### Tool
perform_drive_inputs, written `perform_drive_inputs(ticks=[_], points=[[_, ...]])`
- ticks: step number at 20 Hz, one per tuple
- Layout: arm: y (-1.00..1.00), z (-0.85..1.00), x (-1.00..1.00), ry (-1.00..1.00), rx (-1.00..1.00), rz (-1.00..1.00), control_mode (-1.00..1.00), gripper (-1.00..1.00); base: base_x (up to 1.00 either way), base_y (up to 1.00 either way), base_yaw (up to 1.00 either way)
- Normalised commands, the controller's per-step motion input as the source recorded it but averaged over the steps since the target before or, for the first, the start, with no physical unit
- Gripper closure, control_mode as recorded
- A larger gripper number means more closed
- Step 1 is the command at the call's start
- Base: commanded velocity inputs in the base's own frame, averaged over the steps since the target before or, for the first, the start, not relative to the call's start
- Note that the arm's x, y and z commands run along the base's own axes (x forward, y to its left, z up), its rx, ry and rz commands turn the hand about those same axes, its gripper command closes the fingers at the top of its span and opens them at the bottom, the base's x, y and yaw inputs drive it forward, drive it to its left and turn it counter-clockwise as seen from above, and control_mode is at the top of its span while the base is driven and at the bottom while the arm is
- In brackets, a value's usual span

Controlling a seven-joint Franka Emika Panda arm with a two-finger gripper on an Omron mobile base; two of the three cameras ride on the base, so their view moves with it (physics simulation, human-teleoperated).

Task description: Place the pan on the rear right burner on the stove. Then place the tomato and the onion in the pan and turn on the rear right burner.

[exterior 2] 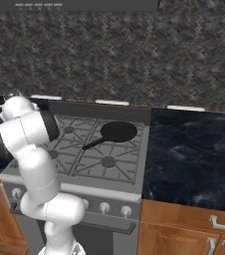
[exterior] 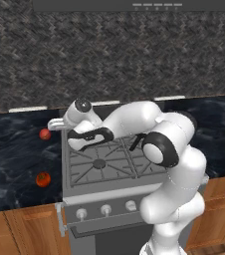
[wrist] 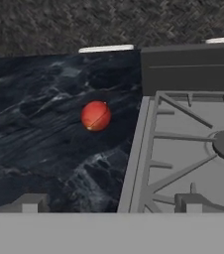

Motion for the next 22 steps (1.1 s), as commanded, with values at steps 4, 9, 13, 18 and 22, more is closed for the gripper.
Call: perform_drive_inputs(ticks=[4, 9, 13, 18, 22], points=[[0.09, 0.00, 0.11, 0.04, 0.00, 0.00, -1.00, -1.00, 0.00, 0.00, 0.00], [0.19, 0.00, 0.15, 0.05, 0.00, 0.00, -1.00, -1.00, 0.00, 0.00, 0.00], [0.19, -0.08, 0.16, 0.04, 0.00, 0.00, -1.00, -1.00, 0.00, 0.00, 0.00], [0.19, -0.16, 0.24, 0.03, 0.00, 0.00, -1.00, -1.00, 0.00, 0.00, 0.00], [0.17, -0.22, 0.20, 0.00, -0.04, 0.00, -1.00, -1.00, 0.00, 0.00, 0.00]])
